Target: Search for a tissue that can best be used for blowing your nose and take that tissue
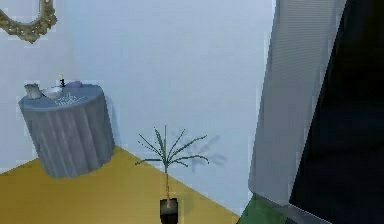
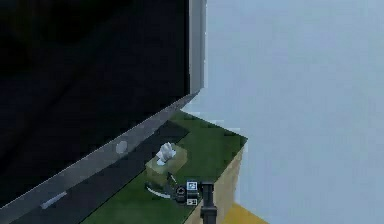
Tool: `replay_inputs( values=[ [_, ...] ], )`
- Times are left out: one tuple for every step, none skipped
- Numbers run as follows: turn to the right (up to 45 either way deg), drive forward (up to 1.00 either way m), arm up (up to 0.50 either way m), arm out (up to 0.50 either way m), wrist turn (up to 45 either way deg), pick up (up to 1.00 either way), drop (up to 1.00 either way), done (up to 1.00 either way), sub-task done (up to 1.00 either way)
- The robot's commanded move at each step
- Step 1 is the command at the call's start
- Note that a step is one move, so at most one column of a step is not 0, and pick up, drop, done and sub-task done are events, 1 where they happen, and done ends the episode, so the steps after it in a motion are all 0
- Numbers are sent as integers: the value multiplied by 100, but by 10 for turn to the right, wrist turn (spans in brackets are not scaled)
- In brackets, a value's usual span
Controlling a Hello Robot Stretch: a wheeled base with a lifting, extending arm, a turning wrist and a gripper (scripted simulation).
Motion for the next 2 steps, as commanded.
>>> replay_inputs(
  values=[
    [0,0,10,0,0,0,0,0,0],
    [0,0,0,0,0,0,0,100,0]
  ],
)
